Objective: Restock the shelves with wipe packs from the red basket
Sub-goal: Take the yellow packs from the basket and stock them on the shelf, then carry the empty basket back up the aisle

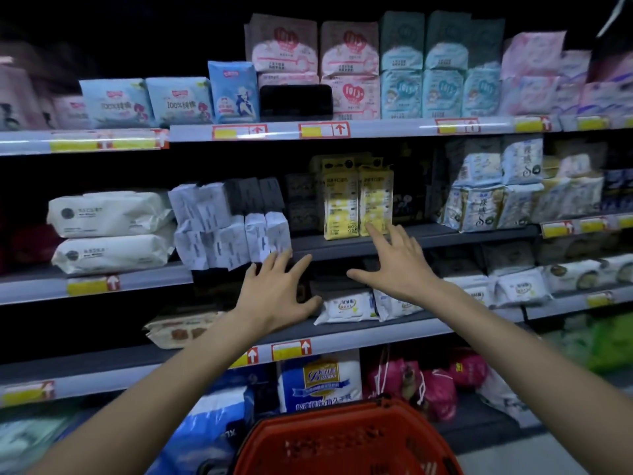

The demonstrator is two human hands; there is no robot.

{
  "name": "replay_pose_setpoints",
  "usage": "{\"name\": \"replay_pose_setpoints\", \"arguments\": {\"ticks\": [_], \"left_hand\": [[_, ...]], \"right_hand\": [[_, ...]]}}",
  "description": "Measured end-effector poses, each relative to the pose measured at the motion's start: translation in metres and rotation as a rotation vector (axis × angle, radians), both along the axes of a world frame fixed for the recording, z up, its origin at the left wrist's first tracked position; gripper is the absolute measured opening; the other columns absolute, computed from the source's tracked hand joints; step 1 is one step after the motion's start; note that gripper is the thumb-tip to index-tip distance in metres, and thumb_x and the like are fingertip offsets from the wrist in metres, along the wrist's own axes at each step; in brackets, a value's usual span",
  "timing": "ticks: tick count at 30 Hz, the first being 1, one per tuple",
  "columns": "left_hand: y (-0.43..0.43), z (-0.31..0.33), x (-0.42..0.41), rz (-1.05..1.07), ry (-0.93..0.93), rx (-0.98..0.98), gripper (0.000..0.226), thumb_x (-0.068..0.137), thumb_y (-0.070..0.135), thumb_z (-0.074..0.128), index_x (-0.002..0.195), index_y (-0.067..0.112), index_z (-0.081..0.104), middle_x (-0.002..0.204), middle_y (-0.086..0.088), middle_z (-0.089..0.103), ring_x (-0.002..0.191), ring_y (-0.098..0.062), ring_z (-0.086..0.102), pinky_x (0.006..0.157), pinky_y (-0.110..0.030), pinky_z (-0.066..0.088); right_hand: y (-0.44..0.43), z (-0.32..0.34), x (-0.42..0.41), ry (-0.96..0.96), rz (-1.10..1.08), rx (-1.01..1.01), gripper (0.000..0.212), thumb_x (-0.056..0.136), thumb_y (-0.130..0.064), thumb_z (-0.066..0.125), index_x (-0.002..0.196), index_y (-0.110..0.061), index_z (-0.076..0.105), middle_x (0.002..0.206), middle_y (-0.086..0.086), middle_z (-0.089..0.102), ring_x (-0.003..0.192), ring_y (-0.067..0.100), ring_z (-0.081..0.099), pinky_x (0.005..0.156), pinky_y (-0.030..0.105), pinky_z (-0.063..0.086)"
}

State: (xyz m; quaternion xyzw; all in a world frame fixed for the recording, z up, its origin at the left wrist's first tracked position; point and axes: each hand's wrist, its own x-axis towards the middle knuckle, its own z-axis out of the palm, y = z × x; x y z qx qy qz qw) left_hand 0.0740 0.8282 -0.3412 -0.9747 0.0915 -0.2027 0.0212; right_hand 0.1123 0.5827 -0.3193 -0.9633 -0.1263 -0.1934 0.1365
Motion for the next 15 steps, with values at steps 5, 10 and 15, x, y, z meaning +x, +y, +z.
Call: {"name": "replay_pose_setpoints", "arguments": {"ticks": [5,10,15], "left_hand": [[0.008,-0.032,-0.005,0.033,0.031,-0.009,0.094,0.083,0.078,0.039,0.164,0.035,0.019,0.171,-0.007,0.022,0.157,-0.031,0.021,0.122,-0.056,0.028],[0.01,-0.09,-0.006,0.039,0.108,-0.042,0.09,0.083,0.072,0.043,0.162,0.032,0.028,0.166,-0.006,0.032,0.152,-0.029,0.031,0.113,-0.051,0.041],[0.014,-0.186,-0.003,0.058,0.343,-0.09,0.093,0.081,0.073,0.039,0.163,0.031,0.026,0.161,-0.002,0.036,0.143,-0.03,0.041,0.106,-0.049,0.046]], "right_hand": [[-0.005,-0.034,-0.009,0.019,0.025,0.005,0.108,0.084,-0.08,0.055,0.164,-0.031,0.001,0.17,0.013,0.004,0.157,0.034,0.0,0.126,0.053,0.008],[-0.016,-0.104,-0.01,0.076,0.058,0.012,0.104,0.086,-0.075,0.058,0.164,-0.027,0.008,0.169,0.015,0.011,0.156,0.034,0.007,0.125,0.054,0.014],[-0.024,-0.212,-0.007,0.189,0.013,-0.008,0.105,0.082,-0.075,0.057,0.163,-0.023,0.014,0.163,0.019,0.022,0.153,0.035,0.018,0.123,0.052,0.02]]}}
